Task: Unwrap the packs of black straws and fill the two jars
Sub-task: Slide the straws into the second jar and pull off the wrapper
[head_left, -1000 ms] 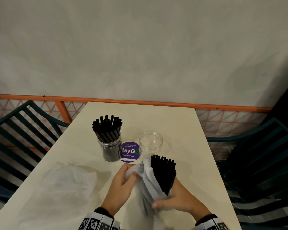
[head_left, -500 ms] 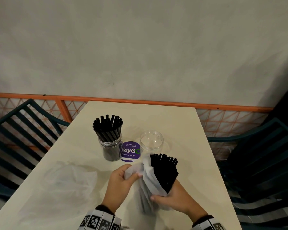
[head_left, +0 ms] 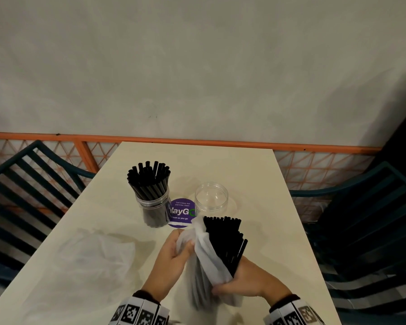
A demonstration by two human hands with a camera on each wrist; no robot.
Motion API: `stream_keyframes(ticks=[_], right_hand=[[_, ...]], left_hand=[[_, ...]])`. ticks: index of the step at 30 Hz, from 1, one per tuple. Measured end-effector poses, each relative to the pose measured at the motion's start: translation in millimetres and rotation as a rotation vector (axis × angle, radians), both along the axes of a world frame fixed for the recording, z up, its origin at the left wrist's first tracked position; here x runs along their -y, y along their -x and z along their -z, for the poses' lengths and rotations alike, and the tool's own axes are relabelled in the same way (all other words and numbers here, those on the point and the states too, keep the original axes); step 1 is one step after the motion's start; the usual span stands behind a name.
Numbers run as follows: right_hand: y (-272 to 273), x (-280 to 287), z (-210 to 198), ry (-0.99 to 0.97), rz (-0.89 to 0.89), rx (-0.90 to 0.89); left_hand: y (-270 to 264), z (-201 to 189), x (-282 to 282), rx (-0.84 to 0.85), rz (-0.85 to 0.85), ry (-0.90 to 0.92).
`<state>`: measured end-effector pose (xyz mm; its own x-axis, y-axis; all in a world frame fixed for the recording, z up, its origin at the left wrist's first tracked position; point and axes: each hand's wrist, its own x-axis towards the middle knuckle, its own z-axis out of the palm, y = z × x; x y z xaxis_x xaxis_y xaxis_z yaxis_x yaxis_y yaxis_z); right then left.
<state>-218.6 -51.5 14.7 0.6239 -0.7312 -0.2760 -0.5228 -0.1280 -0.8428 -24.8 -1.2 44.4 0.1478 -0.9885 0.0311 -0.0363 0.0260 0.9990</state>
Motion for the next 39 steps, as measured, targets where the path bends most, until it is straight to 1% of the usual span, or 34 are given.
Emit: stream_keyframes(ticks=[2,3,6,8,10,13,14,15,16,18,21,24,28,31,33,34,36,38,39], right_hand=[[0.8,-1.9,-0.2,-0.001,0.025,0.016],[1.1,-3.1,-1.0,0.003,0.033,0.030],[-0.6,-4.9,-2.3,-0.015,0.034,0.068],[-2.2,-5.4,-0.7,-0.019,0.030,0.077],[-2.0,-5.0,2.7,-0.024,0.044,0.078],[1.1,-4.6,5.3,-0.018,0.059,0.073],[2.2,-4.5,5.4,-0.007,0.067,0.067],[2.9,-4.1,5.9,0.007,0.070,0.063],[3.1,-3.6,6.9,0.022,0.069,0.061],[2.5,-2.6,9.9,0.046,0.066,0.052],[1.0,-2.1,11.1,0.063,0.070,0.056],[0.3,-2.8,10.5,0.061,0.068,0.079],[1.6,-2.3,13.2,0.070,0.069,0.101],[2.4,-2.9,16.6,0.065,0.077,0.103],[2.9,-3.7,17.0,0.057,0.079,0.092],[3.2,-3.8,16.5,0.053,0.077,0.092],[3.8,-3.3,15.2,0.050,0.068,0.097],[3.8,-2.6,12.8,0.051,0.057,0.112],[3.5,-2.0,12.2,0.050,0.053,0.122]], left_hand=[[-7.1,-4.9,2.0,0.165,-0.024,0.055],[-9.6,-7.2,2.8,0.218,-0.037,0.082],[-5.1,-11.2,3.7,0.312,-0.008,0.178],[0.8,-8.8,2.8,0.316,-0.028,0.201],[3.5,-8.9,-0.4,0.268,-0.042,0.190],[0.1,-19.8,-9.0,0.166,0.133,0.128],[-2.2,-23.8,-11.1,0.155,0.184,0.102],[-5.6,-26.9,-11.6,0.184,0.212,0.089],[-8.8,-28.6,-10.3,0.262,0.202,0.105],[-13.0,-30.1,-6.1,0.432,0.126,0.176],[-13.5,-26.1,-1.6,0.511,0.010,0.275],[-8.7,-16.4,-4.6,0.617,-0.042,0.373],[-6.3,-10.0,-8.5,0.685,-0.074,0.414],[-7.3,-12.9,-8.2,0.639,-0.070,0.405],[-9.9,-20.3,-7.4,0.623,-0.022,0.383],[-11.9,-24.0,-6.7,0.662,0.031,0.397],[-16.8,-30.9,-5.0,0.824,0.095,0.473],[-20.2,-32.5,-2.0,0.989,0.036,0.560],[-21.0,-32.3,-1.2,1.029,-0.020,0.586]])
